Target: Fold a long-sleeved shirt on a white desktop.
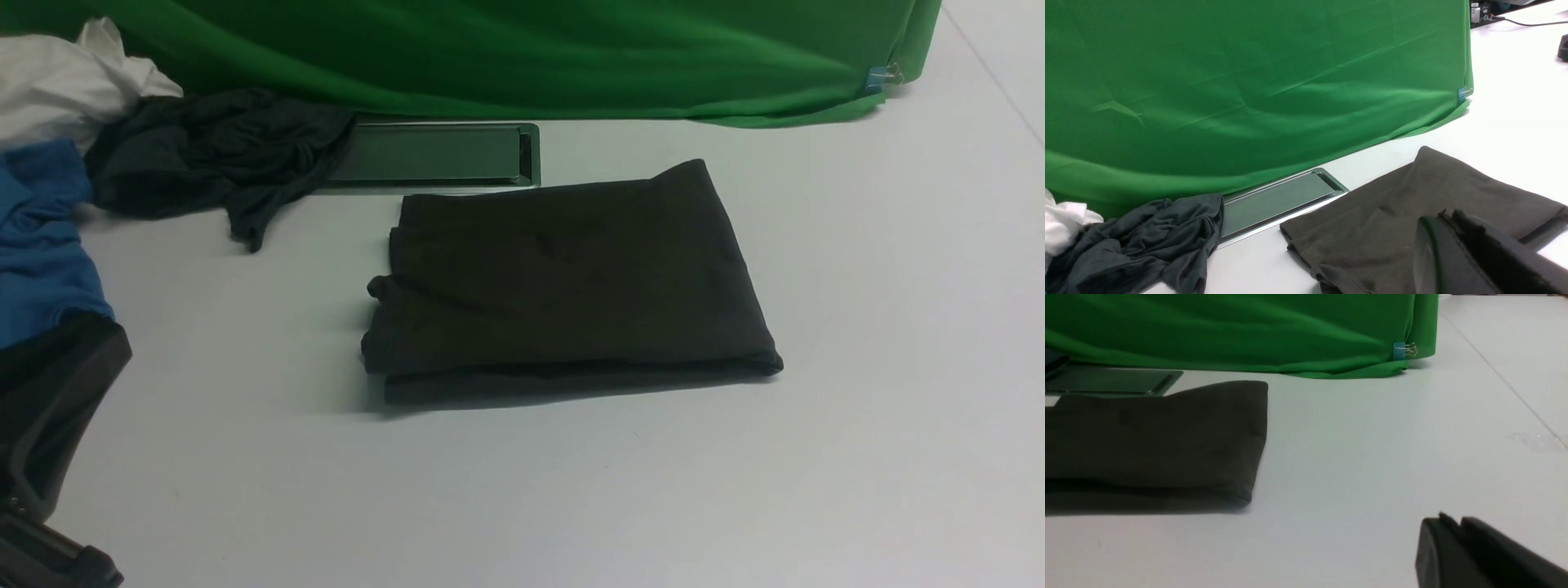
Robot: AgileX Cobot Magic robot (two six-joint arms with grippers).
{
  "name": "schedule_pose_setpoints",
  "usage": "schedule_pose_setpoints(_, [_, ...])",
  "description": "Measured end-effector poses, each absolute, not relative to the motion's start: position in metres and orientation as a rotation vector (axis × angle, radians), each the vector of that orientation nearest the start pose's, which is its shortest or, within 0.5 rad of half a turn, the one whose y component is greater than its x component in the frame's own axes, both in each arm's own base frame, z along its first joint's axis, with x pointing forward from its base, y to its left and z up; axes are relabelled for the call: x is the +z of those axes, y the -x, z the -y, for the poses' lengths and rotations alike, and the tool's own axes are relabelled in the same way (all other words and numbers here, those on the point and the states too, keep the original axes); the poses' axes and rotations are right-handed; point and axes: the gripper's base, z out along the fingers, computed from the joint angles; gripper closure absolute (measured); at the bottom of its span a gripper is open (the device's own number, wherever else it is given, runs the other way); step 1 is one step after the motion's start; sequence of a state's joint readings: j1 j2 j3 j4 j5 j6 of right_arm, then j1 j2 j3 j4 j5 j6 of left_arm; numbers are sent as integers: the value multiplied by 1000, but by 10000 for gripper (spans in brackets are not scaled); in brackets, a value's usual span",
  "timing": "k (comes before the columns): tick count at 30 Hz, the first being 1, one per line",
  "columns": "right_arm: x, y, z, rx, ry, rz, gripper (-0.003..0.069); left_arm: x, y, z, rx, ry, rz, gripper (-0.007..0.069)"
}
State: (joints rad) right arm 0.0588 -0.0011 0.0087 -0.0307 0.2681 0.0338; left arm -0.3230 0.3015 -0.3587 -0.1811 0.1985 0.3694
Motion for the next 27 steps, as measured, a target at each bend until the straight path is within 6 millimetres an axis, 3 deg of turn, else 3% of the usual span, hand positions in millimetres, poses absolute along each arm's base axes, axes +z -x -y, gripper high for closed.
schedule_pose_setpoints(27, [187, -55, -3, 31, 51, -1752, 554, 297, -73, 28, -129, -440, -1562, 606])
